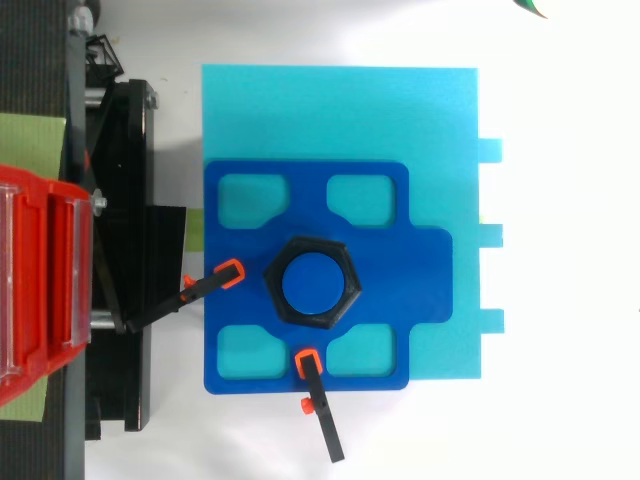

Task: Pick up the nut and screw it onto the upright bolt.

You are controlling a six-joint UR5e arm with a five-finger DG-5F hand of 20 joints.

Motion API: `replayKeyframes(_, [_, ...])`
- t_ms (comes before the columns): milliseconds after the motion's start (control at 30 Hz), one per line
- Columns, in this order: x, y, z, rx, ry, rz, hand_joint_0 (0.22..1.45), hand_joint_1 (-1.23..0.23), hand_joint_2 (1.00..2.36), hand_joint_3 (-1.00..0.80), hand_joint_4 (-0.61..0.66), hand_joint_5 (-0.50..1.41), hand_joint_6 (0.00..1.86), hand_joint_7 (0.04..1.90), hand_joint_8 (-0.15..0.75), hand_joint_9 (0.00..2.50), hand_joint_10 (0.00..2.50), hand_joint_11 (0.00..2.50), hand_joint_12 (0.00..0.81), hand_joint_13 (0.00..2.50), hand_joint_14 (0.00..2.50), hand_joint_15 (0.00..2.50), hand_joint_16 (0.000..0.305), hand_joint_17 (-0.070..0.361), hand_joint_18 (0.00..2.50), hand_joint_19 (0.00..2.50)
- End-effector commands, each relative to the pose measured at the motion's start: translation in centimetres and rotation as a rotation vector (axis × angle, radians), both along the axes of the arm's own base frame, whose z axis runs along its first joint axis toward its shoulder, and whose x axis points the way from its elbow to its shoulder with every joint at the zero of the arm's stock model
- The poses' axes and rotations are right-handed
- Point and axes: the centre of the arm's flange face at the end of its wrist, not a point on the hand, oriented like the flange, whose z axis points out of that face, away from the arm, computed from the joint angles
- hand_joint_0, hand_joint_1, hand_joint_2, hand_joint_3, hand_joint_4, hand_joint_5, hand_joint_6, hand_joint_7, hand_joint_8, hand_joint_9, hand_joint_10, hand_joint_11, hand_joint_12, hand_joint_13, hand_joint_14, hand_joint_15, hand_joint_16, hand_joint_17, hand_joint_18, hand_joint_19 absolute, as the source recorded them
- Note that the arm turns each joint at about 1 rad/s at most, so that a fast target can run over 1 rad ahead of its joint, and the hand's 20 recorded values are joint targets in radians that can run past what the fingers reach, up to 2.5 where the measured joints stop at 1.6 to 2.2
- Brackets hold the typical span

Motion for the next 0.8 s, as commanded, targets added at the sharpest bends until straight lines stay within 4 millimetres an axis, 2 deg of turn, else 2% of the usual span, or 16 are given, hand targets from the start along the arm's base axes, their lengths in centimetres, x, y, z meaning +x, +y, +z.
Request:
replayKeyframes(0, [0.00, 0.00, 0.01, 0.000, 0.000, 0.000, 0.49, -0.48, 1.00, -0.50, 0.08, -0.24, 0.50, 0.66, 0.204, 0.10, 0.00, 0.00, 0.355, 0.00, 0.00, 0.00, 0.051, 0.115, 0.00, 0.00])
replayKeyframes(433, [-0.01, 0.00, -0.07, 0.000, 0.001, 0.000, 0.49, -0.48, 1.00, -0.50, 0.09, -0.24, 0.50, 0.65, 0.204, 0.13, 0.00, 0.00, 0.351, 0.00, 0.00, 0.00, 0.051, 0.115, 0.00, 0.00])
replayKeyframes(500, [-0.01, 0.00, -0.07, 0.000, 0.001, 0.000, 0.49, -0.48, 1.00, -0.50, 0.09, -0.24, 0.50, 0.69, 0.199, 0.08, 0.00, 0.00, 0.351, 0.00, 0.00, 0.00, 0.051, 0.114, 0.00, 0.00])
replayKeyframes(600, [0.00, 0.00, 0.01, 0.000, 0.000, 0.000, 0.49, -0.48, 1.00, -0.50, 0.08, -0.24, 0.50, 0.66, 0.197, 0.08, 0.00, 0.00, 0.351, 0.00, 0.00, 0.00, 0.052, 0.116, 0.00, 0.00])
replayKeyframes(667, [0.00, 0.00, 0.01, 0.000, 0.000, 0.000, 0.49, -0.46, 1.00, -0.50, 0.08, -0.25, 0.50, 0.72, 0.188, 0.00, 0.00, 0.00, 0.345, 0.00, 0.00, 0.00, 0.052, 0.116, 0.00, 0.00])
replayKeyframes(767, [-0.01, 0.00, -0.07, 0.000, 0.001, 0.000, 0.49, -0.46, 1.00, -0.50, 0.09, -0.24, 0.50, 0.69, 0.184, 0.00, 0.00, 0.00, 0.348, 0.00, 0.00, 0.00, 0.052, 0.118, 0.00, 0.00])
